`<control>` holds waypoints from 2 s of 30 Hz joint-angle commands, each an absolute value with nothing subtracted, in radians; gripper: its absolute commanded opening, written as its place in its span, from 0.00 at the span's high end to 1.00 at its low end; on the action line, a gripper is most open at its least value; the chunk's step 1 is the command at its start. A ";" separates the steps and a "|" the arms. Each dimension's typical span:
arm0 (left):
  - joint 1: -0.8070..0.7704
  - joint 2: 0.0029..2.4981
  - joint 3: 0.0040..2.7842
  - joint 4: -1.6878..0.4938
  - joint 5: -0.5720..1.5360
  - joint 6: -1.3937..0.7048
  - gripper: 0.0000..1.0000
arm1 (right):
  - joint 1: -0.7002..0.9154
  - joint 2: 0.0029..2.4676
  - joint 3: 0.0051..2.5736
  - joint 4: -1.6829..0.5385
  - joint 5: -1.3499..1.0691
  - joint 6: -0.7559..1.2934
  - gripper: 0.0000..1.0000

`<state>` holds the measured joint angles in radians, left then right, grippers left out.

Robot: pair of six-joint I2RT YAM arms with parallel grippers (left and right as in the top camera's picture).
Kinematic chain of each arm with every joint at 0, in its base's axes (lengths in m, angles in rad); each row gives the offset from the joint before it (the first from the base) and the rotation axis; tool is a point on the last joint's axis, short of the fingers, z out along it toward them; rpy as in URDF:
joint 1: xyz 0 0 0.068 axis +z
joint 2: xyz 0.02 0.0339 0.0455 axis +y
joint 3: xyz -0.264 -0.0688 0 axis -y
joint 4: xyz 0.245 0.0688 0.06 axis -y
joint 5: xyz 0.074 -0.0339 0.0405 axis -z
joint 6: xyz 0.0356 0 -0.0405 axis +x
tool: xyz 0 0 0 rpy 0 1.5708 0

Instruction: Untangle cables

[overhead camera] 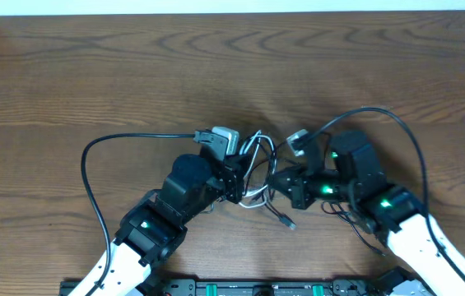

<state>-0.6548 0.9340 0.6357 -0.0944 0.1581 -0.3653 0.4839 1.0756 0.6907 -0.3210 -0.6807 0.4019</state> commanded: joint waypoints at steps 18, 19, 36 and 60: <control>-0.651 0.927 0.647 -0.186 0.002 -0.348 0.92 | 0.019 0.661 0.698 -0.424 -0.690 0.483 0.99; -0.651 0.927 0.647 -0.186 0.002 -0.348 0.92 | 0.011 0.661 0.698 -0.431 -0.694 0.482 0.99; -0.651 0.927 0.647 -0.160 0.045 -0.350 0.92 | 0.002 0.661 0.698 -0.628 -0.711 0.410 0.96; -0.651 0.927 0.647 -0.106 0.070 -0.353 0.92 | 0.039 0.674 0.616 -0.831 -0.843 0.012 0.99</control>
